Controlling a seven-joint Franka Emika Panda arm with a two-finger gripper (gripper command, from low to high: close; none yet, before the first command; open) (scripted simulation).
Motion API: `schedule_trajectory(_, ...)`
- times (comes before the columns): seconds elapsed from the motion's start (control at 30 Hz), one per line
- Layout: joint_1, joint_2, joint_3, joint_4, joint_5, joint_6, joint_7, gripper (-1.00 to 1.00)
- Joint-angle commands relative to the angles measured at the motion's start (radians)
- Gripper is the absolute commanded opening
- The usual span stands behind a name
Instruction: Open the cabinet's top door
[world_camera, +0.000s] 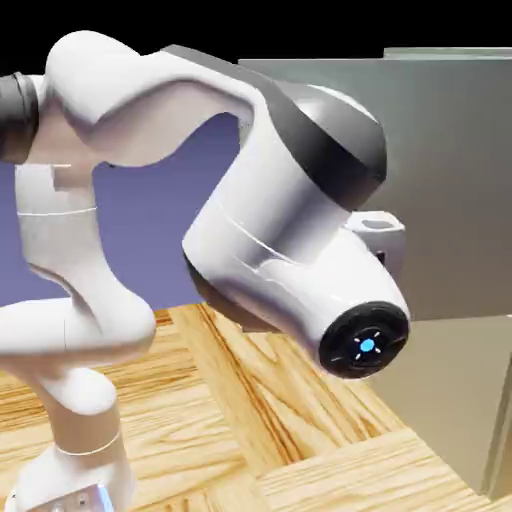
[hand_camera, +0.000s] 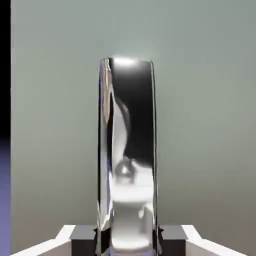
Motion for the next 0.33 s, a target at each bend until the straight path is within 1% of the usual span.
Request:
schedule_trajectory(0.0,0.003,0.036,0.005,0.036,-0.017,-0.005,0.005,-1.00)
schedule_trajectory(0.27,0.062,0.308,0.038,0.325,-0.117,-0.062,0.076,-1.00)
schedule_trajectory(0.3,0.064,0.314,0.039,0.333,-0.119,-0.063,0.078,-1.00)
